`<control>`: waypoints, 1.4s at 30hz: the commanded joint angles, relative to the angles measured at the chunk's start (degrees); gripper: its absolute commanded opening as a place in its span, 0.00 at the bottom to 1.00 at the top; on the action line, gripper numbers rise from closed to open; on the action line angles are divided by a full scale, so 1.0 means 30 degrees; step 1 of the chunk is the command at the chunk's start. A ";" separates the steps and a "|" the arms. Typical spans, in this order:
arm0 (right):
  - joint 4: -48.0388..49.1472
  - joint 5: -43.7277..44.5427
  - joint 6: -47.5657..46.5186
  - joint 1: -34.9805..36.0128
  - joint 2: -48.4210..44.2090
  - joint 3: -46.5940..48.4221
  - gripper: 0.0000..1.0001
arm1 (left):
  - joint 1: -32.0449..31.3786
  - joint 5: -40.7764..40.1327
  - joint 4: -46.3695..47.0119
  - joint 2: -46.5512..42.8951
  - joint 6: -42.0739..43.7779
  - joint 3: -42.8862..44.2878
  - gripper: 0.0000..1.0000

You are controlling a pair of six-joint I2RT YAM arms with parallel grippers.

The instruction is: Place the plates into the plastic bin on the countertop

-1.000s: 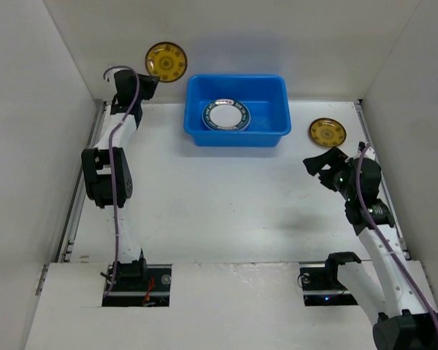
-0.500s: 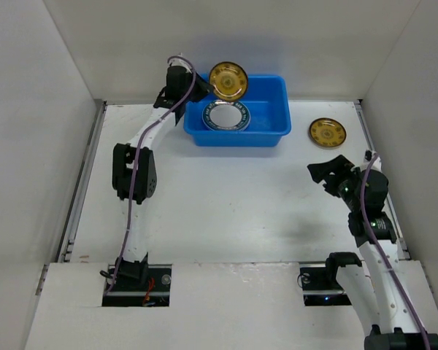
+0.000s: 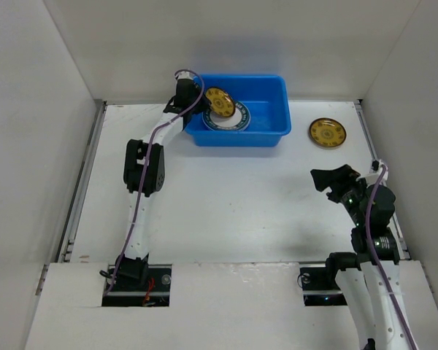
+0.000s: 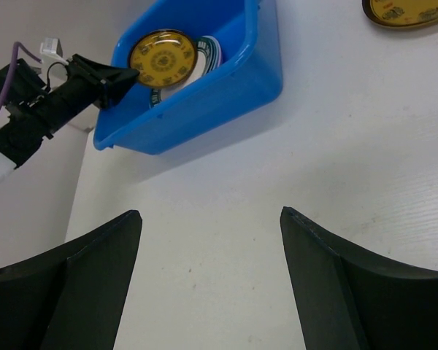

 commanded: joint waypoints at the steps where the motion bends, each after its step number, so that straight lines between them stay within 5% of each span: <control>1: -0.0510 0.0042 -0.0288 -0.0232 -0.0488 -0.0108 0.82 | -0.0323 -0.0249 0.1203 -0.0487 0.0706 0.1252 0.19; 6: -0.0249 0.0101 -0.0229 -0.0554 -0.0840 -0.0108 0.83 | -0.0763 -0.0219 0.0999 -0.0545 0.1731 0.1046 0.34; 20: 0.1421 0.0101 -0.0171 -0.1461 0.1559 0.1326 0.84 | -0.1495 -0.1126 -0.0203 -0.4641 0.5333 -0.0944 1.00; 27: 0.2649 -0.0162 0.2282 -0.5353 0.6827 0.2879 0.85 | -0.1584 -0.1449 -0.0116 -0.9094 0.5834 -0.3402 1.00; 36: 0.9472 -0.0485 0.9902 -0.7907 1.5146 0.2205 0.85 | -0.1612 -0.4228 -0.0027 -1.4515 0.5718 -1.2305 1.00; 42: 1.0973 0.0013 0.9616 -0.8142 2.0272 0.4485 0.83 | -0.3105 -0.5815 -0.0817 -1.8000 0.4490 -1.7872 1.00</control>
